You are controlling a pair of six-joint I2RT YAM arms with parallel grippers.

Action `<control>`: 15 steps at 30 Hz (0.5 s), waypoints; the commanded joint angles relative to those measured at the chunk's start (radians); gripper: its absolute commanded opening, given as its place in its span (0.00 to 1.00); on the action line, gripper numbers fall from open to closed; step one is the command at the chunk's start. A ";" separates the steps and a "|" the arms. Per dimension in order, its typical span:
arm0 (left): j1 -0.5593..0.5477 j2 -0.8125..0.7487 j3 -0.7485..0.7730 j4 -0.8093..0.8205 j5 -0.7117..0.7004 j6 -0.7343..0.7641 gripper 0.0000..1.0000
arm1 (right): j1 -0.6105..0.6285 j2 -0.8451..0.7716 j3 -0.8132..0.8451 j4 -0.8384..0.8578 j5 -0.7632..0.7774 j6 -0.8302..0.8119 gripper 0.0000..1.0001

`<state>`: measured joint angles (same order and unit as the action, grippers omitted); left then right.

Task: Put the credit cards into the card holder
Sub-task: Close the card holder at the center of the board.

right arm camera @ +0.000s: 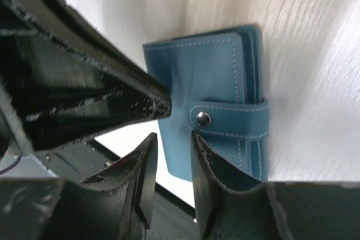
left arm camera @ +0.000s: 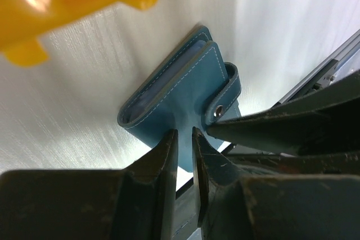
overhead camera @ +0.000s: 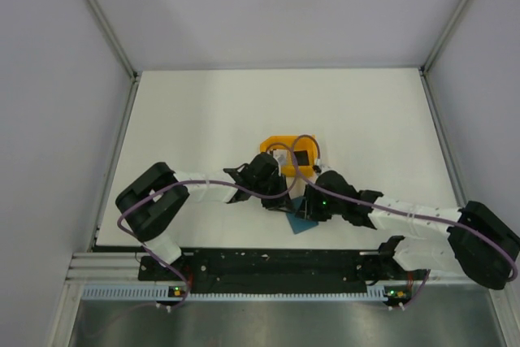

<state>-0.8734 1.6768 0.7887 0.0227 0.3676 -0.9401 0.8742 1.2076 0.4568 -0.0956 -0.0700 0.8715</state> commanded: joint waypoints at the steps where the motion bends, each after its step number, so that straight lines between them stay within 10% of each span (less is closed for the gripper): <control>1: -0.004 -0.009 0.012 0.008 -0.035 0.007 0.21 | -0.004 -0.126 -0.033 0.036 -0.059 0.015 0.32; 8: -0.004 -0.006 0.017 0.011 -0.035 0.009 0.21 | -0.004 -0.301 -0.021 -0.012 -0.028 0.038 0.32; 15: -0.004 -0.008 0.015 0.014 -0.033 0.009 0.21 | -0.006 -0.289 0.042 -0.236 0.183 0.054 0.00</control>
<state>-0.8734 1.6768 0.7887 0.0235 0.3649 -0.9405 0.8742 0.8848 0.4332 -0.2073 -0.0162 0.9195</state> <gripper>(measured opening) 0.211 0.020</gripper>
